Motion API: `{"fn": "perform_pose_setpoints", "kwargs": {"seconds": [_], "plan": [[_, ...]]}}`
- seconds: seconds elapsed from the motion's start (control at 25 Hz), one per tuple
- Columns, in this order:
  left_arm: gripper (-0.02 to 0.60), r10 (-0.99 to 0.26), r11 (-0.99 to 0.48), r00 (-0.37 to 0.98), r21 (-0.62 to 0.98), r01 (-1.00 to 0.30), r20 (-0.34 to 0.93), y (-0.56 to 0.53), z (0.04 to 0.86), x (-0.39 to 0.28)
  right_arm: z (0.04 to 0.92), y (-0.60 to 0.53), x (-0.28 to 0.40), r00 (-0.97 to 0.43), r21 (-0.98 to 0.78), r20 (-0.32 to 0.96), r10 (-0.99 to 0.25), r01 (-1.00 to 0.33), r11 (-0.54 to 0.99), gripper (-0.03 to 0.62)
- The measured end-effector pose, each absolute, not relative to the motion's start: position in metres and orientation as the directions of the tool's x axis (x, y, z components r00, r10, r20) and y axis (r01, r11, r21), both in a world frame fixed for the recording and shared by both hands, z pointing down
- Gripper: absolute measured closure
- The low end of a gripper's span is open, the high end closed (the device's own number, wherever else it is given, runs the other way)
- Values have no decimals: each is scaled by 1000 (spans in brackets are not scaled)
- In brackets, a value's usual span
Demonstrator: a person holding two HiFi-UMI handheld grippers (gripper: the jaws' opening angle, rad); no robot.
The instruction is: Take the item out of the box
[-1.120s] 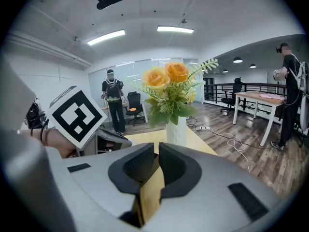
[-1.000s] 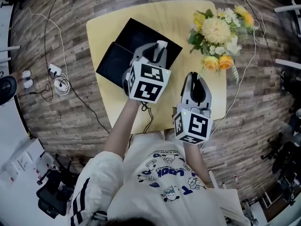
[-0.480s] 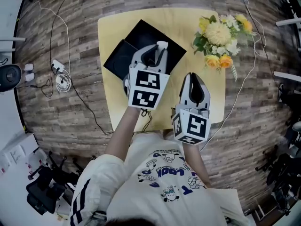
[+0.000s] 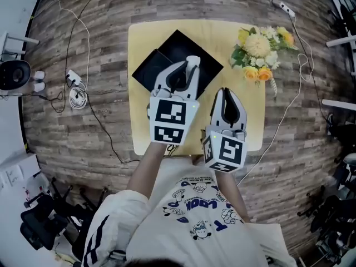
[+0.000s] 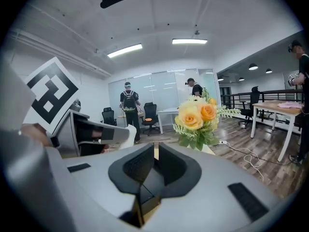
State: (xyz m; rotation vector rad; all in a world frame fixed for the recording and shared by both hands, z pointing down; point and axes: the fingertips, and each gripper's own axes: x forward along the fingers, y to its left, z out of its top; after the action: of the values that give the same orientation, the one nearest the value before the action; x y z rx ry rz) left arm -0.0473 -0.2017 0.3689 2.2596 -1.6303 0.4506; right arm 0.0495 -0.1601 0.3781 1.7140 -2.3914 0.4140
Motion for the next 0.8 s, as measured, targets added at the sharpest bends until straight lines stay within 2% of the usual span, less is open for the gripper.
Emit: {"fn": "perform_pose_setpoints", "kwargs": {"seconds": [0.8], "plan": [[491,-933,-205,221,85,-975,283,-146,311,-63,320,-136,28,-413,-105,164,-896,-911,400,548]]}}
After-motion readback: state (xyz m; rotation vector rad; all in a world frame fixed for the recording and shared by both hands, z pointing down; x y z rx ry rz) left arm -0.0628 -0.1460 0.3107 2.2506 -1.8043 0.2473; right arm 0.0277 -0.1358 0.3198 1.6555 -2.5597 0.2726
